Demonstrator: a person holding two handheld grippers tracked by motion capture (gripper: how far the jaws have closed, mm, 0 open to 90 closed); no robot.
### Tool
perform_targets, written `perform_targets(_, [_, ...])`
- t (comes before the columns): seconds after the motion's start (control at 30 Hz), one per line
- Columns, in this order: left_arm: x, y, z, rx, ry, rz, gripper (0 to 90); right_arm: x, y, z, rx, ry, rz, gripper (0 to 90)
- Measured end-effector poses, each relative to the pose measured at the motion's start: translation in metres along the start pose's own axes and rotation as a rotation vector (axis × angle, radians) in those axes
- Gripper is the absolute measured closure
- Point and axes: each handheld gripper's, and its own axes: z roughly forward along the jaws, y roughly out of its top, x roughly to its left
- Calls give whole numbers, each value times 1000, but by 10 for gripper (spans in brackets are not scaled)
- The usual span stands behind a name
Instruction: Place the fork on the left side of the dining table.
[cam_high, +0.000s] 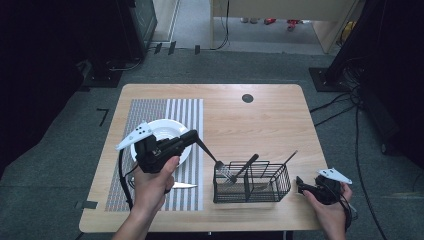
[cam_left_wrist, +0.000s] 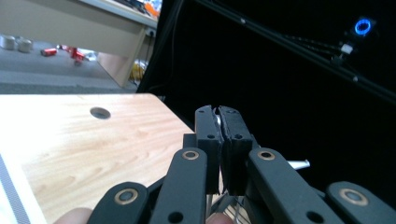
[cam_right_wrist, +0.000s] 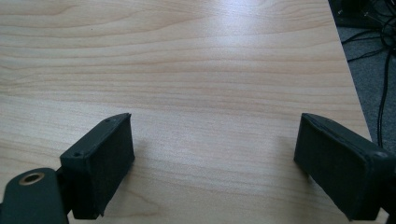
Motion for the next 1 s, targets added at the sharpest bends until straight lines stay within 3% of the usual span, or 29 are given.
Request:
perform_targets(0.17, [12, 12, -8, -35, 37, 0, 888, 0, 0, 0, 0, 0, 0, 114])
perform_targets(0.37, [26, 21, -15, -74, 44, -37, 889, 0, 0, 0, 1, 0, 0, 114])
perform_targets(0.57, [34, 28, -19, -106, 66, -39, 889, 0, 0, 0, 1, 0, 0, 114])
perform_targets(0.67, [48, 30, -19, -137, 105, -30, 889, 0, 0, 0, 1, 0, 0, 114])
perform_targets(0.83, [68, 30, -16, -155, 146, -52, 889, 0, 0, 0, 1, 0, 0, 114])
perform_targets(1.0, [82, 27, -13, -169, 166, -70, 889, 0, 0, 0, 2, 0, 0, 114])
